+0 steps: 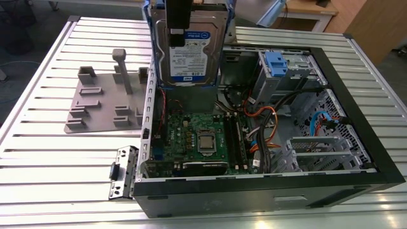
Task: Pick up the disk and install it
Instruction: 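Pick up the disk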
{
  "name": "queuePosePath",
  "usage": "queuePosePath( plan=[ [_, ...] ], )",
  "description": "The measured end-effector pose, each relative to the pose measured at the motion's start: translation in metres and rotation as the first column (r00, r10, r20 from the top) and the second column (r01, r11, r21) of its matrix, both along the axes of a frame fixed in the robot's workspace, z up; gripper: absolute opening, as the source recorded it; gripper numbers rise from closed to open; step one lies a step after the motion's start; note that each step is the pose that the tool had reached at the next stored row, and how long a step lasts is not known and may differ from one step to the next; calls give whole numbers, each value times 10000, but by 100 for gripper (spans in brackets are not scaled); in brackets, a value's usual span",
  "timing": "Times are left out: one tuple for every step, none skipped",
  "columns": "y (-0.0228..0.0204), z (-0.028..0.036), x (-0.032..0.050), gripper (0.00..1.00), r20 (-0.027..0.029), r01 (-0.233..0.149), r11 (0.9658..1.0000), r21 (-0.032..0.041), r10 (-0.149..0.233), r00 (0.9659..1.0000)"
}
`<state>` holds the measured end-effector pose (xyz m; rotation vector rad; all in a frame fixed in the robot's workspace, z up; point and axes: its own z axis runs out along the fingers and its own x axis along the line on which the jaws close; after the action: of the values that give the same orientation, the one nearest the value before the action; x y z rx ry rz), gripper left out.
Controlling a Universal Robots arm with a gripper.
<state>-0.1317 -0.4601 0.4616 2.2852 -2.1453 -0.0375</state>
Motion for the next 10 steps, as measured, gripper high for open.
queuePosePath(
  plan=[
    [-12,-1,12,36,0,0,10000,0,0,10000],
    [-24,-1,23,36,0,0,10000,0,0,10000],
    [-37,-2,36,36,0,0,10000,0,0,10000],
    [-50,-2,49,36,0,0,10000,-1,0,10000],
    [-63,-3,61,36,0,1,10000,0,-1,10000],
    [-76,-4,73,36,0,0,10000,0,0,10000],
    [-89,-4,85,36,0,0,10000,0,0,10000],
    [-102,-5,96,36,0,0,10000,0,0,10000],
    [-115,-5,107,36,0,0,10000,-1,0,10000],
    [-127,-5,119,36,-1,0,10000,-1,0,10000]
  ],
)
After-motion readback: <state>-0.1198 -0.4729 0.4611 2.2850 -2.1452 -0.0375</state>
